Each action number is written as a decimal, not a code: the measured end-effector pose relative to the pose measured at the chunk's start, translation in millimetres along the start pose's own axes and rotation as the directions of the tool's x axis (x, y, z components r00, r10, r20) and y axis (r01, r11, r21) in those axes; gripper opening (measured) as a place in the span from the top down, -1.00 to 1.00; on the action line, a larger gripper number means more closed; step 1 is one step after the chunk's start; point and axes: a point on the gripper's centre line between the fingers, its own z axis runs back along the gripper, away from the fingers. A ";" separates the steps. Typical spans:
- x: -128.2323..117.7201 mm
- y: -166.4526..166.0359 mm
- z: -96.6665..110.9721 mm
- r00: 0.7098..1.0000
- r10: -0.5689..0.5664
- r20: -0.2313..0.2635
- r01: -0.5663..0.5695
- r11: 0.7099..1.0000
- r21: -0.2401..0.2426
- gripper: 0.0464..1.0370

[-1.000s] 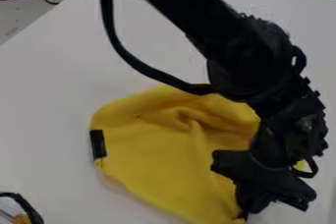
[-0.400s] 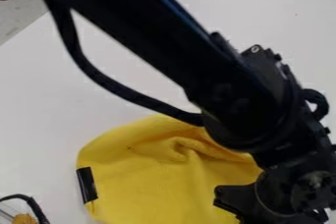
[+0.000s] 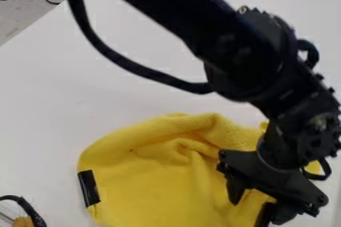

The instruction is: Fold the cloth from top right to bottom left

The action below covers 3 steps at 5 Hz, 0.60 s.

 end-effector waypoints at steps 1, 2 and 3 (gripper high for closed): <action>11.4 3.9 12.2 0.997 -0.057 -0.050 0.057 0.998 0.000 -0.94; 13.8 2.6 28.8 0.992 -0.074 -0.098 0.076 0.997 0.019 -0.93; 16.1 -10.4 56.5 0.992 -0.074 -0.098 0.077 0.997 0.028 -0.93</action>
